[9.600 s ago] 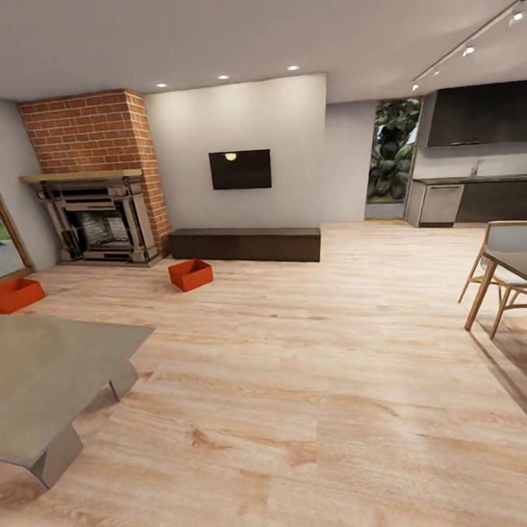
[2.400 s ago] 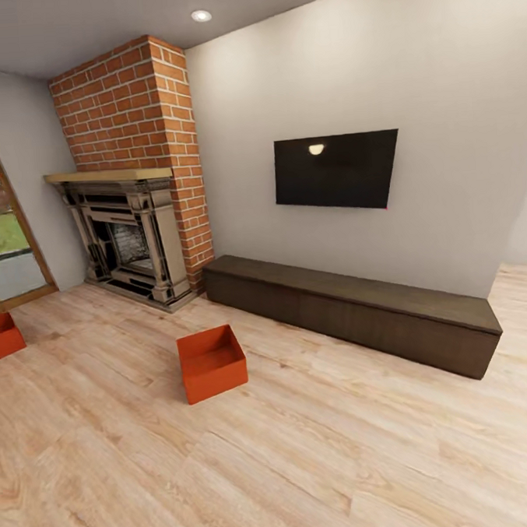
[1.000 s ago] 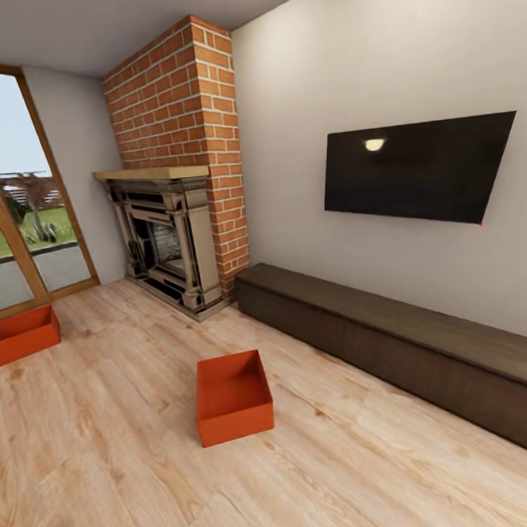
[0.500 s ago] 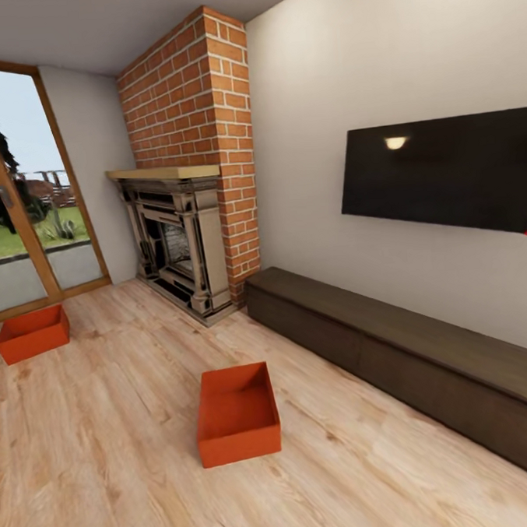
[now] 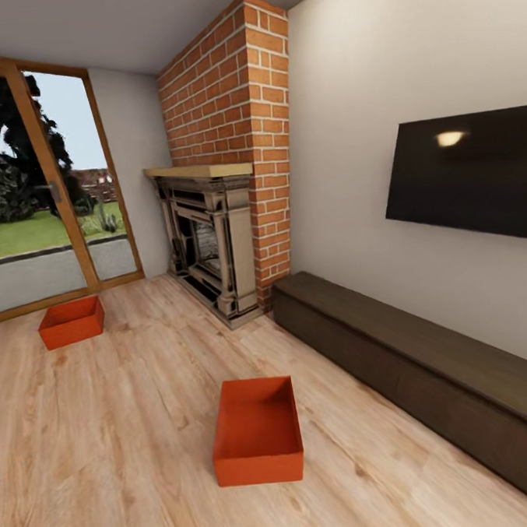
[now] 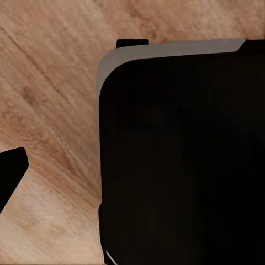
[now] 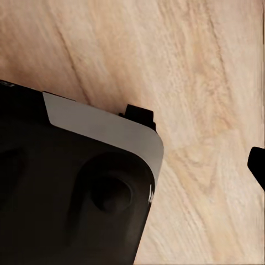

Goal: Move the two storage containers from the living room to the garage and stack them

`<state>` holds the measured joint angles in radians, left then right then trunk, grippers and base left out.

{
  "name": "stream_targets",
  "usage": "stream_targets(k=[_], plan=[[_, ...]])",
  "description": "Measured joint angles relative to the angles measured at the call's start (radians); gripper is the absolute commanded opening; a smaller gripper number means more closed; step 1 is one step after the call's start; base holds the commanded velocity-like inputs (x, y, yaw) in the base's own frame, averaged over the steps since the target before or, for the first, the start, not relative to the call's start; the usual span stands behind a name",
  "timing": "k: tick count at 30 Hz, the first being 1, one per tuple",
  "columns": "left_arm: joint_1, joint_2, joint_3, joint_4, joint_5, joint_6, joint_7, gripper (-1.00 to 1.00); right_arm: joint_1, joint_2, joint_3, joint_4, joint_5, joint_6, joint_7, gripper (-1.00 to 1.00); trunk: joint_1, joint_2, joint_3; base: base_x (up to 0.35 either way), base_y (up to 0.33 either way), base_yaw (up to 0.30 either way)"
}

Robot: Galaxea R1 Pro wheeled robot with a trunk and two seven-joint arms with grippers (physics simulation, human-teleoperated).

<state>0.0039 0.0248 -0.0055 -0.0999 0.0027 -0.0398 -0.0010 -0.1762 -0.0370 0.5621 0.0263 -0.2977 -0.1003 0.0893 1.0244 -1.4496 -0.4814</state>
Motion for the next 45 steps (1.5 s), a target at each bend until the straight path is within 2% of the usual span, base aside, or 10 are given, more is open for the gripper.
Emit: stream_targets(k=[45], plan=[[0.000, 0.001, 0.008, 0.000, 0.003, 0.000, 0.002, 1.00, 0.000, 0.000, 0.000, 0.000, 0.000, 0.000, 0.000, 1.00, 0.000, 0.000, 0.000, 0.309, -0.003, 0.009]])
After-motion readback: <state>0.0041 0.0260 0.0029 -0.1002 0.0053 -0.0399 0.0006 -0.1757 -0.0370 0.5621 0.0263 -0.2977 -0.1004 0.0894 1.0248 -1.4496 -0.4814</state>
